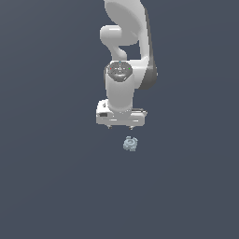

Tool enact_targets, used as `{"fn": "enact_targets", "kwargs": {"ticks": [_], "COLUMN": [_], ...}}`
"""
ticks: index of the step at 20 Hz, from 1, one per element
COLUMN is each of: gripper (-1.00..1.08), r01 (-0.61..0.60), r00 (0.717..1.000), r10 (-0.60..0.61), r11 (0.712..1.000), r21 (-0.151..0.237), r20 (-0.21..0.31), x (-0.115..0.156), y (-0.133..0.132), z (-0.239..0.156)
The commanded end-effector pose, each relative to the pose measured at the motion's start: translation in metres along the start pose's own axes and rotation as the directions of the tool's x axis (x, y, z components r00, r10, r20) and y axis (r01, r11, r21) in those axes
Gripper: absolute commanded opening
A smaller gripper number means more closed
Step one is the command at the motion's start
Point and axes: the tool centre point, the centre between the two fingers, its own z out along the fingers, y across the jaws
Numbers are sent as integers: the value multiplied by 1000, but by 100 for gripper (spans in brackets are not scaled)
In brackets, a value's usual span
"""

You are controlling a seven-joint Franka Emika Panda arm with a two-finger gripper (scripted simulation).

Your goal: Pick up the object and move it to a goal position.

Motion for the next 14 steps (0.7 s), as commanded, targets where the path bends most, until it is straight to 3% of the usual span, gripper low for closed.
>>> {"fn": "enact_targets", "kwargs": {"ticks": [1,14], "gripper": [100,100], "r01": [-2,-96], "r00": [1000,995], "r10": [2,96], "r11": [1000,995], "r21": [0,-1], "r20": [0,-18], "x": [0,13], "y": [0,-21], "z": [0,22]}}
